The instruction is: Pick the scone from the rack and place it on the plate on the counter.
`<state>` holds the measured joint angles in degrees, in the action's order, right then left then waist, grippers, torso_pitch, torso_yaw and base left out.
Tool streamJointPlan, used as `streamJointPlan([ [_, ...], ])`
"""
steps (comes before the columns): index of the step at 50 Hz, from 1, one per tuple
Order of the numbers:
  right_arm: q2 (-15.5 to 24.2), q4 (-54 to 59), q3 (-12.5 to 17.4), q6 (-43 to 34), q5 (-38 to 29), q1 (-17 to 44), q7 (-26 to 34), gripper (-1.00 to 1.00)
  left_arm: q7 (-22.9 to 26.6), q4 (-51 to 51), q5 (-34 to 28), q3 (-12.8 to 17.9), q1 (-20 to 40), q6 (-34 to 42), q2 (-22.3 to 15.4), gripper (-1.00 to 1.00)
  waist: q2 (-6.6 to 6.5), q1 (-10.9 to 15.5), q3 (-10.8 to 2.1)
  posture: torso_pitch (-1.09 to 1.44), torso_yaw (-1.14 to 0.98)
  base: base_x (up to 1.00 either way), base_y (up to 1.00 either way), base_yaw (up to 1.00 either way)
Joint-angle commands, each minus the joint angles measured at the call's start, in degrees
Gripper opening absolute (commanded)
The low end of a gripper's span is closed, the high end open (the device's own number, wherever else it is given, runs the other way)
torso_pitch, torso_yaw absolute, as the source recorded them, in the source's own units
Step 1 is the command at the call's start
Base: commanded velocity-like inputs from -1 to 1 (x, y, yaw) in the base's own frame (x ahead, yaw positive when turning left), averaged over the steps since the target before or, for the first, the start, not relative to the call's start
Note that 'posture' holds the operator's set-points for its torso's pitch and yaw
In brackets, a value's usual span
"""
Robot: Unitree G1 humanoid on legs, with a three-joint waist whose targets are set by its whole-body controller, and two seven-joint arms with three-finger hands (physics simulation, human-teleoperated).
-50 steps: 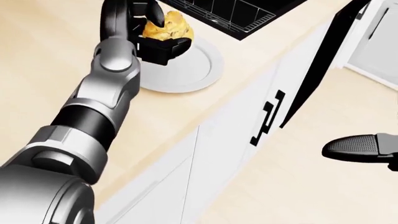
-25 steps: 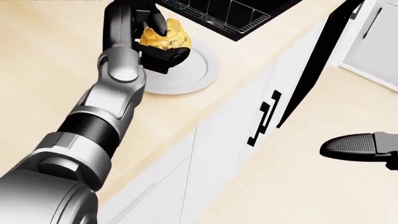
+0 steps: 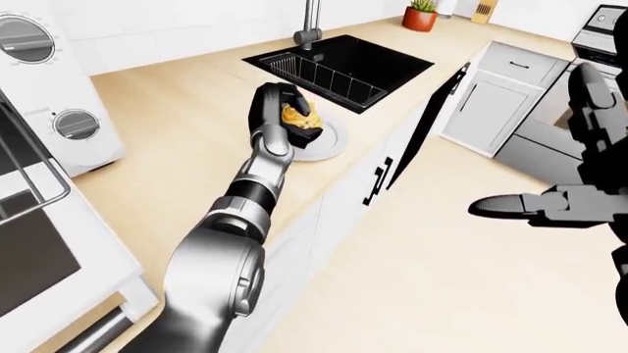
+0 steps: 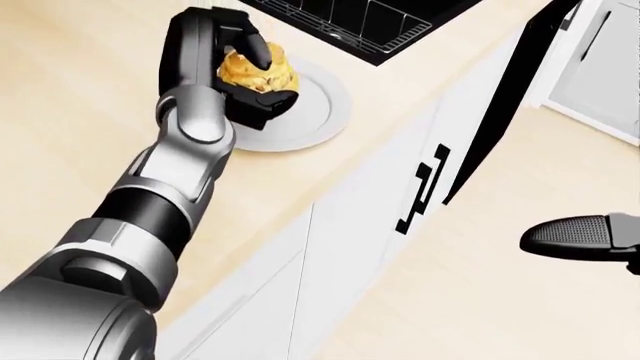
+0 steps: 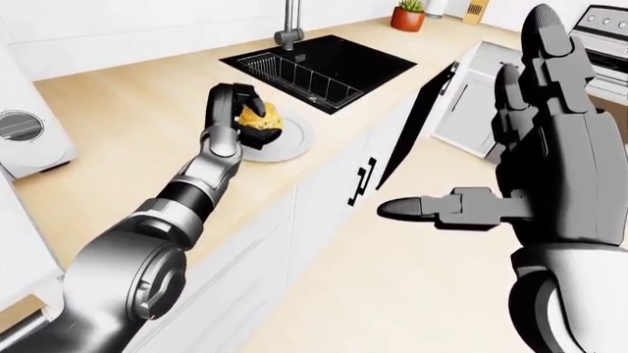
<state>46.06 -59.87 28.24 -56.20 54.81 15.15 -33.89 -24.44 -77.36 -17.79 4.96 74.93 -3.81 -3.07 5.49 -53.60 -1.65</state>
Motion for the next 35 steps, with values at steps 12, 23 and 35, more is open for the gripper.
streamJointPlan([
  [12, 1.7, -0.1, 1.6, 1.3, 0.2, 0.9, -1.2, 1.0, -0.5, 2.2, -1.5, 0.0, 1.9, -1.6, -0.2, -0.14, -0.02, 0.0, -1.42, 0.0, -0.99, 0.0, 0.0, 0.0],
  [23, 3.2, -0.1, 2.3, 2.4, 2.2, -0.2, -2.5, 1.0, -0.6, 2.2, -2.3, -0.1, 1.7, -1.7, -0.2, 0.52, -0.04, 0.0, -1.33, 0.0, -0.99, 0.0, 0.0, 0.0],
  [35, 3.2, -0.1, 1.9, 2.1, 2.2, 0.2, -3.0, 1.0, -0.3, 2.3, -2.6, -0.1, 1.7, -2.0, -0.2, 1.0, -0.06, 0.0, -1.39, 0.0, -0.99, 0.0, 0.0, 0.0],
])
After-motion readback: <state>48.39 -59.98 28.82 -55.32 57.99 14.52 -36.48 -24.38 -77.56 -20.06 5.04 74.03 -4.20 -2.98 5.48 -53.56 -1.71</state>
